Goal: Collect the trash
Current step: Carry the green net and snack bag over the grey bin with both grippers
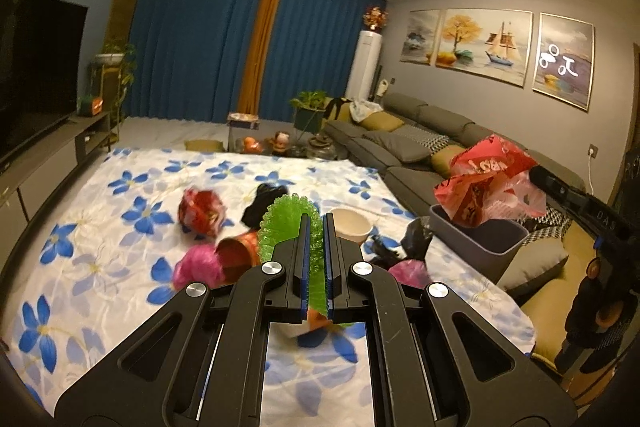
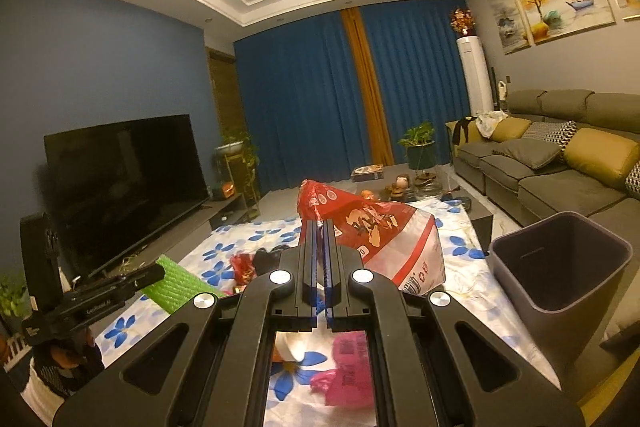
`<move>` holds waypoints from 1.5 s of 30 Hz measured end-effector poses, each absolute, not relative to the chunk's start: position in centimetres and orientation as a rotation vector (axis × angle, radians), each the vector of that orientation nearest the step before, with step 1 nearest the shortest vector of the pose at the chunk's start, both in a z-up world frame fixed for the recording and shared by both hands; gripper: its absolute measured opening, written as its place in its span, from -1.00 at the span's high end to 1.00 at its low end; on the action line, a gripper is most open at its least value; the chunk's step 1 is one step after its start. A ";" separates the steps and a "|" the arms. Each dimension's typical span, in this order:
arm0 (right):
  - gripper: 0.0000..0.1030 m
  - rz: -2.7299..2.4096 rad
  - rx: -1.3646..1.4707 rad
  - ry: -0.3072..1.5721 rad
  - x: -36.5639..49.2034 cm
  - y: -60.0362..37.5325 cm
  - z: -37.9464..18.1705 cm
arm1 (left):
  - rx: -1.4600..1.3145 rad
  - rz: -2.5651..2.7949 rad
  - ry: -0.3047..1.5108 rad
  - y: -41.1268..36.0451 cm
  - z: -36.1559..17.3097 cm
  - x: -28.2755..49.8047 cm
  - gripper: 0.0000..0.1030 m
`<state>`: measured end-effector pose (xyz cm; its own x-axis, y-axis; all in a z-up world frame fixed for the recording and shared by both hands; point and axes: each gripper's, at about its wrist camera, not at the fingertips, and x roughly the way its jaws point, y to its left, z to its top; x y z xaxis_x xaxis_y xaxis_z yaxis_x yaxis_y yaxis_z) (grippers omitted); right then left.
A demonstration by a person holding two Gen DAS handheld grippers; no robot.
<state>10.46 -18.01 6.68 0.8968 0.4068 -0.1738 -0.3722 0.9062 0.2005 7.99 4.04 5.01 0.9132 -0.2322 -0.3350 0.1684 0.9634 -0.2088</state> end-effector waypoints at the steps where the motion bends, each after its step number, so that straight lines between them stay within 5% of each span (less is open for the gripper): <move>1: 0.93 0.397 0.167 0.211 10.4 -18.3 6.7 | -0.175 -0.221 0.362 3.5 5.4 8.4 0.91; 18: 0.93 0.129 0.239 0.162 12.1 -28.5 5.7 | -0.104 -0.515 0.313 -13.2 10.1 18.0 0.91; 45: 0.93 -0.023 0.316 0.241 18.7 -36.0 2.1 | -0.076 -0.668 0.468 -29.8 4.3 30.7 0.90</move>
<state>18.69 -36.02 2.05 0.9710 0.0152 -0.2387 0.0600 0.9505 0.3047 30.73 -29.75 4.33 0.6854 -0.6127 -0.3935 0.5789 0.7863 -0.2159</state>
